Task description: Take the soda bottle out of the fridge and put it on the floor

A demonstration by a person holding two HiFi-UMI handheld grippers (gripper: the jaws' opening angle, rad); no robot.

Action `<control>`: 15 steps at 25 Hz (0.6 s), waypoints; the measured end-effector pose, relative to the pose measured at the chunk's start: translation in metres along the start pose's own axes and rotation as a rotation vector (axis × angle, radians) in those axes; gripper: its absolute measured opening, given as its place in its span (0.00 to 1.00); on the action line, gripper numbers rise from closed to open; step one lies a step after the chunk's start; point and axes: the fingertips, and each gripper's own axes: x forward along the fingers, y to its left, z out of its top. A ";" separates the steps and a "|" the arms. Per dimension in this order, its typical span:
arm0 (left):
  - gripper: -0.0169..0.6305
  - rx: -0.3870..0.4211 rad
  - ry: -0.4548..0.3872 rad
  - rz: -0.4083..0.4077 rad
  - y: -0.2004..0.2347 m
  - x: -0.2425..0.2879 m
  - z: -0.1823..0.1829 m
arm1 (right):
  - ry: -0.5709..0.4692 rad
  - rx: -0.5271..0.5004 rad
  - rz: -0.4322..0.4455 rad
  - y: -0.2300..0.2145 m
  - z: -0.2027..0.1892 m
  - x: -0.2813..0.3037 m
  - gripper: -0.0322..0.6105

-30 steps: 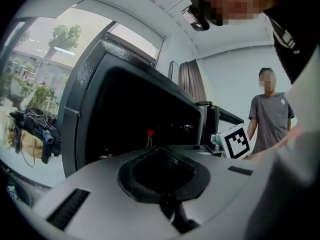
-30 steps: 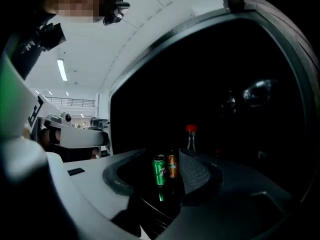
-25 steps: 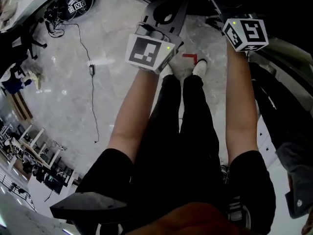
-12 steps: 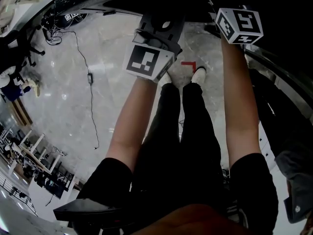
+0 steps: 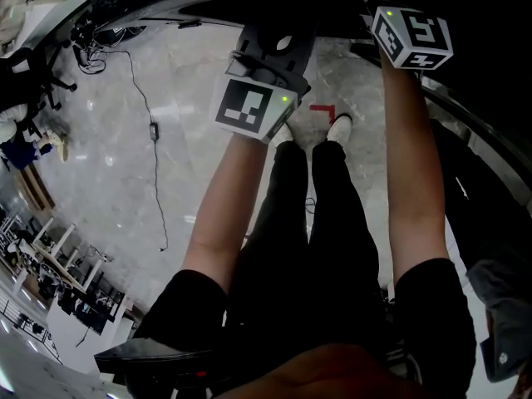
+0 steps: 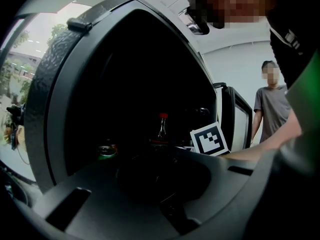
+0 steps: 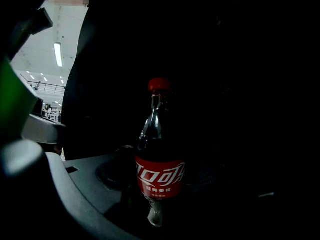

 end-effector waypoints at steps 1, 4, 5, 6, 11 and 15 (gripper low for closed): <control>0.03 0.001 0.003 0.001 -0.001 -0.002 -0.001 | 0.001 -0.011 0.014 0.004 0.002 -0.002 0.54; 0.03 0.005 0.010 0.004 -0.005 -0.008 -0.005 | 0.001 -0.033 0.054 0.019 0.007 -0.015 0.54; 0.03 0.006 0.012 0.006 -0.006 -0.010 -0.006 | -0.002 -0.034 0.066 0.024 0.009 -0.021 0.54; 0.03 0.009 0.012 0.008 -0.008 -0.012 -0.008 | -0.007 -0.030 0.078 0.029 0.010 -0.027 0.54; 0.03 0.004 0.002 0.022 -0.021 -0.032 -0.017 | -0.034 -0.014 0.155 0.060 0.018 -0.067 0.54; 0.03 -0.024 -0.006 0.052 -0.022 -0.059 -0.021 | -0.038 -0.025 0.242 0.099 0.022 -0.091 0.54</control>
